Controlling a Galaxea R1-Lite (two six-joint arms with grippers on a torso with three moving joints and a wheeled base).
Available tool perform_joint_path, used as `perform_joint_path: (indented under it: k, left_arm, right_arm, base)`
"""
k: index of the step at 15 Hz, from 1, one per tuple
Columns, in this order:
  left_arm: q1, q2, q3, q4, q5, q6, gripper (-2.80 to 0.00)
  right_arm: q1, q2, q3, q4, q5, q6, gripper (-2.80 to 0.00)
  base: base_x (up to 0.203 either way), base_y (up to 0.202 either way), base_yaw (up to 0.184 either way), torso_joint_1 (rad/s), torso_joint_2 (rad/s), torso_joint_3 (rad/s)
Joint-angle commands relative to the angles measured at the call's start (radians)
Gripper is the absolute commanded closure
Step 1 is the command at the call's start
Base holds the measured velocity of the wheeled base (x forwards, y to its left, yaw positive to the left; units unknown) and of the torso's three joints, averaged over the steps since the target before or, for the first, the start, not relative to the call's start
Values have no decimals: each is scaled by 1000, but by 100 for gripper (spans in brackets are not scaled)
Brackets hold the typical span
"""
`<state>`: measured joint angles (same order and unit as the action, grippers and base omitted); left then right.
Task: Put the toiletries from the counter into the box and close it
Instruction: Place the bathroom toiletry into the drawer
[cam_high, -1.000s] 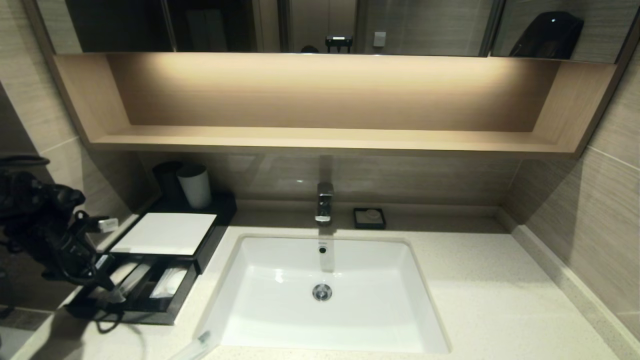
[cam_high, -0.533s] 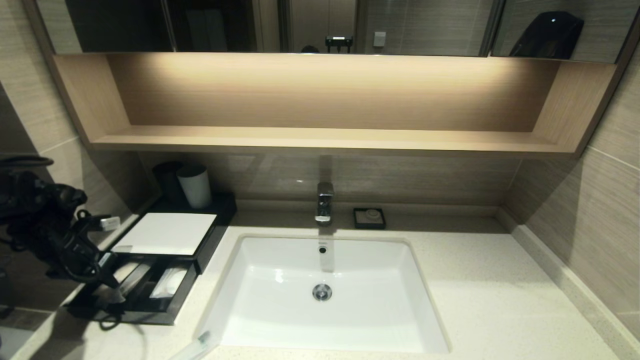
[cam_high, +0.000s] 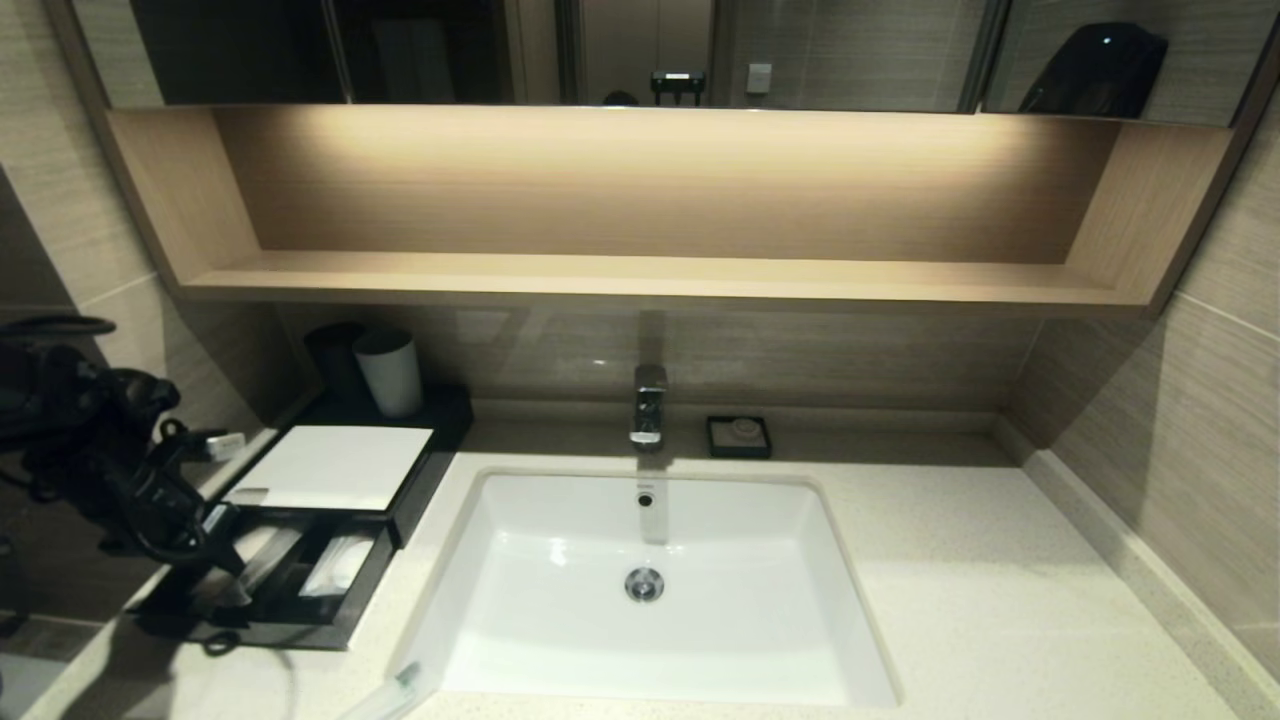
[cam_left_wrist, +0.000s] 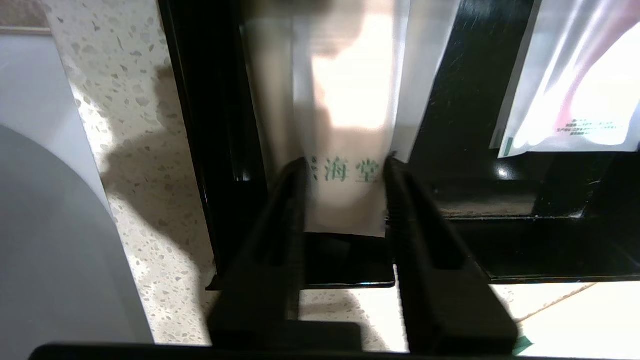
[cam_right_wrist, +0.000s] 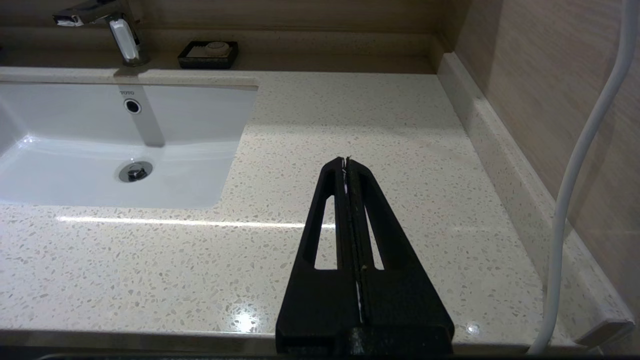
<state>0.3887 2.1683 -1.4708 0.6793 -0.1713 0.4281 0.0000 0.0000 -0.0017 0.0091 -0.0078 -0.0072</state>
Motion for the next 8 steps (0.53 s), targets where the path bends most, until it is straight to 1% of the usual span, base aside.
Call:
perform_joint_path:
  k: [1, 8]
  left_arm:
    - [1, 1, -5, 5, -1, 3, -280]
    - [1, -14, -20, 0, 0, 4, -280]
  right_arm:
    - [0, 0, 0, 0, 0, 0, 0]
    - [0, 0, 0, 0, 0, 0, 0]
  base:
    - [0, 0, 0, 0, 0, 0]
    - [0, 0, 0, 0, 0, 0]
